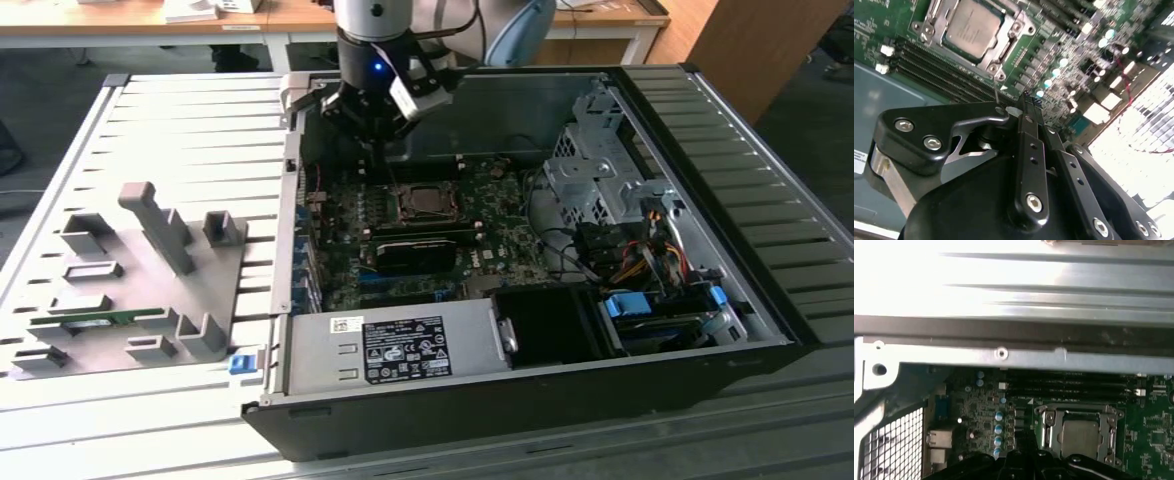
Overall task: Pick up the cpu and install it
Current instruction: 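Install the first cpu locking lever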
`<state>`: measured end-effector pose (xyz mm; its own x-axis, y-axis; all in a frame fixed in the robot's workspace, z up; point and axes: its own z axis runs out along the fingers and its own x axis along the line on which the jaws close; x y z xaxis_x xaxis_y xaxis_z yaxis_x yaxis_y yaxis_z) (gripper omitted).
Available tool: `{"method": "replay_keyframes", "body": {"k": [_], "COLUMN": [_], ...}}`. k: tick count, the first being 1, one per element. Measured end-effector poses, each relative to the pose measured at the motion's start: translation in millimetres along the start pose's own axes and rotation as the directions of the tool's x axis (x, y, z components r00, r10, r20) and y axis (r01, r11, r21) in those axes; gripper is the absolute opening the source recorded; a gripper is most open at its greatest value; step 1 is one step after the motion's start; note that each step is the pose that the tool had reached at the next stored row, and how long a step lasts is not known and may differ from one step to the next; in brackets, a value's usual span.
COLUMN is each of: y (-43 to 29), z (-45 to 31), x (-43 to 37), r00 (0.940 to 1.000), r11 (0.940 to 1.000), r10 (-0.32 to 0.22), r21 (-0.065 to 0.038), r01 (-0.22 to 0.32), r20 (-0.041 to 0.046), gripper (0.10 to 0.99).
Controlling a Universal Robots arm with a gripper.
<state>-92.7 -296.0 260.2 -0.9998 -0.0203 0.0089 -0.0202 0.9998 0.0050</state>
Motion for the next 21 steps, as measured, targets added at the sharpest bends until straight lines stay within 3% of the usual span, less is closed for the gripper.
{"method": "replay_keyframes", "body": {"k": [7,21], "y": [8.6,9.6], "z": [4.7,5.3], "x": [1.5,-3.6], "r00": [1.0,1.0], "r11": [1.0,1.0], "r10": [0.0,0.0], "r21": [0.0,0.0], "r01": [0.0,0.0], "r20": [0.0,0.0001], "gripper": [0.106,0.106]}}
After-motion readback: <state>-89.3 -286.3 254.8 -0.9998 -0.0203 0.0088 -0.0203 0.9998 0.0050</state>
